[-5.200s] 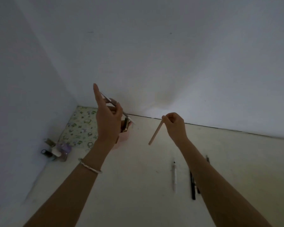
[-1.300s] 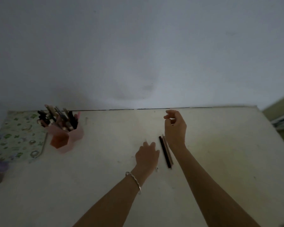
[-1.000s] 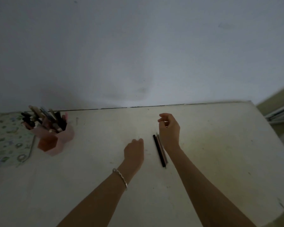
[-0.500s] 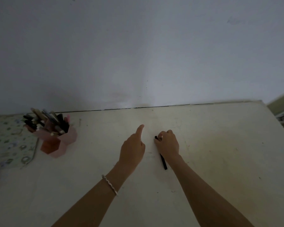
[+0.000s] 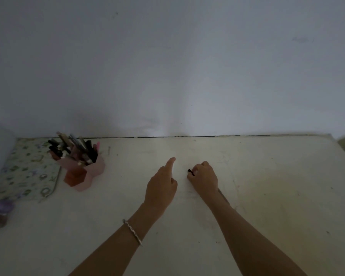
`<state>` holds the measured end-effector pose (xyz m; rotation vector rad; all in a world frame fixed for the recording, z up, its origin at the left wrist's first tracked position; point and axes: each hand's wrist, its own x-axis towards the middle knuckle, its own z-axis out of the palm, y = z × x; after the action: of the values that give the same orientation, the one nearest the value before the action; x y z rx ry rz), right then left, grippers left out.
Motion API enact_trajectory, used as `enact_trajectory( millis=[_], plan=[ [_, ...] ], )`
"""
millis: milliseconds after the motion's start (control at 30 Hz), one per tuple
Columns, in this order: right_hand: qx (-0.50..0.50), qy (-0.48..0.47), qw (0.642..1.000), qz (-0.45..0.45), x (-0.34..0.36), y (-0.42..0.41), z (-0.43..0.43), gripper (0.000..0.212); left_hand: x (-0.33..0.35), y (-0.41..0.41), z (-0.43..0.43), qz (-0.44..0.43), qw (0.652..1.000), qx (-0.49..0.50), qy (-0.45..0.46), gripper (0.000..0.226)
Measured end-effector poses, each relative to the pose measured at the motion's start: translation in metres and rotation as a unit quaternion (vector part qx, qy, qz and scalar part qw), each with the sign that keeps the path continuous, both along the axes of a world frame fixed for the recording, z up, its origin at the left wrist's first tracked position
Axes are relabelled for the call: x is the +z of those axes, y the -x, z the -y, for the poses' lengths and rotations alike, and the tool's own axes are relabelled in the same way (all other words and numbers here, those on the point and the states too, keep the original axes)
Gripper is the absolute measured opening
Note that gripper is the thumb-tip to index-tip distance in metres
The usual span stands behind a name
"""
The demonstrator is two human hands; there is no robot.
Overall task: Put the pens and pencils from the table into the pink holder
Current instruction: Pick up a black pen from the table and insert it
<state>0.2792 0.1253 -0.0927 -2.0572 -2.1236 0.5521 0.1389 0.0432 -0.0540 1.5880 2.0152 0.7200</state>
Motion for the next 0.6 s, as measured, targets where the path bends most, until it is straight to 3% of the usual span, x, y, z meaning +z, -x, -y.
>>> enact_trajectory(
  millis=[100,233,367,433,500,600],
  plan=[
    [-0.006,0.012,0.999,-0.038,0.005,0.008,0.001,0.023,0.005,0.005,0.000,0.006,1.000,0.009,-0.023,0.056],
    [-0.053,0.020,0.974,-0.219,0.037,0.031,-0.009,0.016,0.038,0.030,-0.004,0.035,0.989,0.052,-0.130,0.041],
    [-0.034,0.032,0.930,-0.365,0.080,0.075,-0.016,0.002,0.090,0.092,-0.008,0.030,0.947,0.123,-0.294,0.041],
    [-0.023,0.023,0.906,-0.423,0.097,0.097,-0.013,0.010,0.111,0.131,-0.006,0.016,0.926,0.151,-0.347,0.044],
    [-0.011,-0.007,0.887,-0.462,0.111,0.118,-0.006,0.019,0.120,0.168,0.001,-0.020,0.921,0.177,-0.346,0.044],
    [-0.015,-0.045,0.857,-0.513,0.126,0.142,0.004,0.020,0.113,0.202,0.013,-0.054,0.938,0.209,-0.272,0.040]
  ],
)
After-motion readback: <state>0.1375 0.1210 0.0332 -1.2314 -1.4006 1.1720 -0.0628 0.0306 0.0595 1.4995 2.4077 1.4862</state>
